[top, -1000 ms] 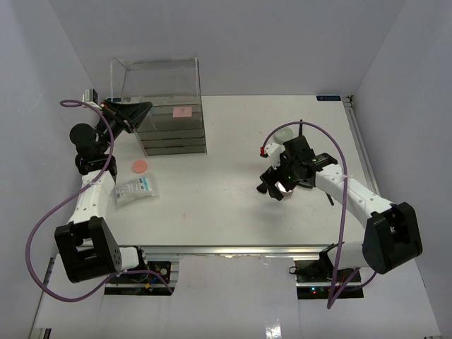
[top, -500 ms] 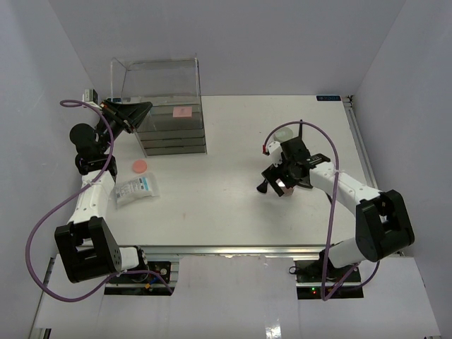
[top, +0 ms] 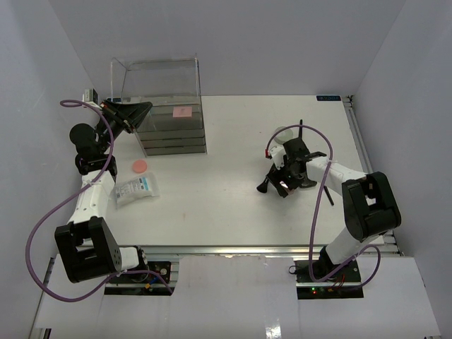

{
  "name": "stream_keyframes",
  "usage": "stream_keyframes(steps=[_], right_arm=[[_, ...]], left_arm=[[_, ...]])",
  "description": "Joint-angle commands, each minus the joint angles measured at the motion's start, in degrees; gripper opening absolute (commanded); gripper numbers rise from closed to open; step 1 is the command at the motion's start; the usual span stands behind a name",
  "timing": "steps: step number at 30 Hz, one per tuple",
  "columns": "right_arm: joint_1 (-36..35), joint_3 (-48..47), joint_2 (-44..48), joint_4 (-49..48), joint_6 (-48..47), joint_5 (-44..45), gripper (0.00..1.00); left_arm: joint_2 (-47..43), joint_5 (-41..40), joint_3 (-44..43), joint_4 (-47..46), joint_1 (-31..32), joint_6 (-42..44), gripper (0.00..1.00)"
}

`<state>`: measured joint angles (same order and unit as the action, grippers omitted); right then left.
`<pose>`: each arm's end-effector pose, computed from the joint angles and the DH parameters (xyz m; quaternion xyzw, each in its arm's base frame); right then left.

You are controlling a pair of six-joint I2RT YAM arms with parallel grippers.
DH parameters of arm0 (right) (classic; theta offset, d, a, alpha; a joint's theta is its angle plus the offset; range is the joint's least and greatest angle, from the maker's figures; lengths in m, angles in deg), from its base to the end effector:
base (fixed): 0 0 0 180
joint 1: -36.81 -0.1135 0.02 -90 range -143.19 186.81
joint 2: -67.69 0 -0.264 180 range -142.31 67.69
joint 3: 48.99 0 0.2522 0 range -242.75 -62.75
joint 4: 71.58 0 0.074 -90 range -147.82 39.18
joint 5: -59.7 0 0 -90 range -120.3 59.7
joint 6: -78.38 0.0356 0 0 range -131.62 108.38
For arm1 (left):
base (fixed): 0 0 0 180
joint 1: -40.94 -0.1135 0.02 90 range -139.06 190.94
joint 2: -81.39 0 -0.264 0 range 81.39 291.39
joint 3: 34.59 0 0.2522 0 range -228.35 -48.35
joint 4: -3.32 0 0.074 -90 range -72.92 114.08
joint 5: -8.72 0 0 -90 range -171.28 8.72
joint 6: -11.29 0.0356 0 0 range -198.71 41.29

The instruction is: Organize the makeup

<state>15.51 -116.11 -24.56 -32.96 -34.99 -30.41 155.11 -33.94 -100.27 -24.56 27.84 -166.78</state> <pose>0.2862 0.1116 0.1719 -0.3703 0.9007 -0.0032 0.2271 0.2865 0.0398 0.3649 -0.1981 0.5880 -0.6392 0.4543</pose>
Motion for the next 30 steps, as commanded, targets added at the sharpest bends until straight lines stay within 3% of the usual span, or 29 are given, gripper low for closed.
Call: stream_keyframes(steps=[1,6,14,18,24,30], right_arm=[[0.5,0.0,0.0,-1.5,-3.1,-5.1,0.81],[0.5,-0.2,0.0,-1.5,-4.7,-7.2,0.65],[-0.3,-4.4,6.0,3.3,-8.6,-13.4,0.24],[-5.0,-8.9,9.3,7.3,-14.3,-17.0,0.11],[-24.7,-18.5,6.5,6.3,-21.3,-4.2,0.09],[-36.8,-33.5,-4.8,-1.0,-30.4,10.5,0.09]], left_arm=[[-1.7,-0.1,-0.2,-2.4,0.1,-0.2,0.0],[-1.7,0.0,-0.1,-2.4,0.1,-0.2,0.0],[-1.7,0.0,-0.5,-2.7,0.1,-0.6,0.0],[-1.6,0.0,-0.9,-2.7,0.2,-0.8,0.0],[-1.6,-0.1,-1.2,-2.6,0.1,-1.0,0.0],[-1.6,-0.1,-1.3,-2.3,0.1,-0.9,0.0]])
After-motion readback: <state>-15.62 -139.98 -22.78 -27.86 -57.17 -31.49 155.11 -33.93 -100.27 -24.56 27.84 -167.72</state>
